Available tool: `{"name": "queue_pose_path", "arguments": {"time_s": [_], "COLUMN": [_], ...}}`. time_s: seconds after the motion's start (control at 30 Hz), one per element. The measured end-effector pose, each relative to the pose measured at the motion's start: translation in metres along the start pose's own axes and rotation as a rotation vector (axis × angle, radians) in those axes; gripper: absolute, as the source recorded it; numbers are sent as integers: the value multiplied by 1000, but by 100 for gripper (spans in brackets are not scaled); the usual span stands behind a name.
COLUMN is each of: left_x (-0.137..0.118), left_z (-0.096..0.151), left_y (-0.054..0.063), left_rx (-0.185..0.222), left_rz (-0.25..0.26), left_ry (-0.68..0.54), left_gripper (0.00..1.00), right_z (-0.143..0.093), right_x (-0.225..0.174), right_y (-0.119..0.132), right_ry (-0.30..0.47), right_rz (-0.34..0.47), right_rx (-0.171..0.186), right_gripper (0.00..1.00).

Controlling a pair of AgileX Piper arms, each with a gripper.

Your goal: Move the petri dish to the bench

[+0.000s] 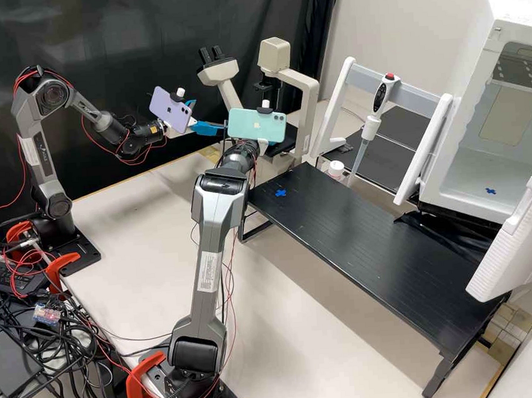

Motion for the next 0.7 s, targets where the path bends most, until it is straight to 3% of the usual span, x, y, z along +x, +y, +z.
{"name": "queue_pose_path", "arguments": {"time_s": [0.33, 0.43, 0.7], "left_x": [0, 0, 0], "left_z": [0, 0, 0], "left_y": [0, 0, 0], "left_rx": [0, 0, 0], "left_rz": [0, 0, 0], "left_ry": [0, 0, 0], "left_gripper": [100, 100, 100], "right_z": [7, 11, 18], "right_x": [-8, -18, -54], "right_y": [-3, -2, 10], "right_ry": [11, 30, 79], "right_rz": [23, 28, 73], "right_rx": [6, -7, 8], "right_gripper": [0, 0, 0]}}
